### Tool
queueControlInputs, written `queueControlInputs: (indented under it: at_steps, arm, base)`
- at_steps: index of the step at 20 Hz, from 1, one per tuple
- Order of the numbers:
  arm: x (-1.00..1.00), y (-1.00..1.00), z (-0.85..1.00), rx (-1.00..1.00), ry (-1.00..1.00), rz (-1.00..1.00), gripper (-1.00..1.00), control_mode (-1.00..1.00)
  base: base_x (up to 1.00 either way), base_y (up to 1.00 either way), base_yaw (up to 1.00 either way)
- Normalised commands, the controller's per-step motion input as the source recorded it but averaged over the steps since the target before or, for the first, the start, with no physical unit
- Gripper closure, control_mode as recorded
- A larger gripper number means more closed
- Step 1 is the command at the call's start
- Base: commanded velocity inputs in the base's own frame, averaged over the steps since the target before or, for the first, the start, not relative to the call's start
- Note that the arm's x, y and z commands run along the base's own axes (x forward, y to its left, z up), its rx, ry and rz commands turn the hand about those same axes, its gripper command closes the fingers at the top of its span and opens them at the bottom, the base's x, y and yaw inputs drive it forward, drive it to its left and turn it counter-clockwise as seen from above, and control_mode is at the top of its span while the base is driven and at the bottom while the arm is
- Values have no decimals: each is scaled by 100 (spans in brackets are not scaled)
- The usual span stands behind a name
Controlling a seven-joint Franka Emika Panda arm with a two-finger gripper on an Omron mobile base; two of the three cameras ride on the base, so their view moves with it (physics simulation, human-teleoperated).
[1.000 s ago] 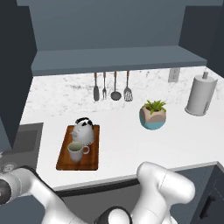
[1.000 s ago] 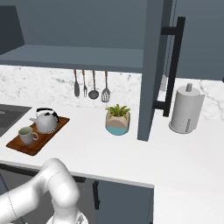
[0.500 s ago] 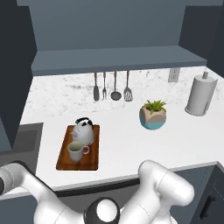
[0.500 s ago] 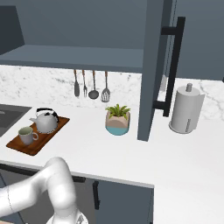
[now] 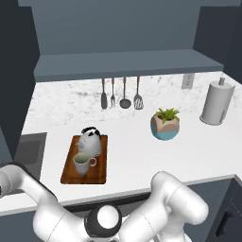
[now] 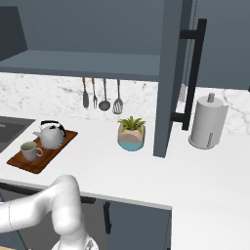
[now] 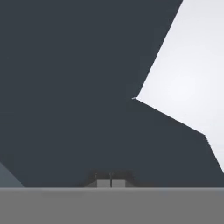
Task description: Pick the kettle from the counter and place it on the tray. Then pick the mug from the cabinet and place it on the tray. Then close the cabinet doors.
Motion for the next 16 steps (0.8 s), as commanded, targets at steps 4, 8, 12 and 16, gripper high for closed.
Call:
queueControlInputs:
  at_steps: [4,8,12,16]
  arm:
    - [-9,-34,22,0,-13,-5,100,-100]
    - [-17,-62,18,3,-9,-3,100,-100]
    - [-30,-67,17,4,-10,-2,100,-100]
    - [-38,-72,29,7,-7,-3,100,-100]
  base:
    - [0,0,0]
    - [0,0,0]
    - [0,0,0]
    - [0,0,0]
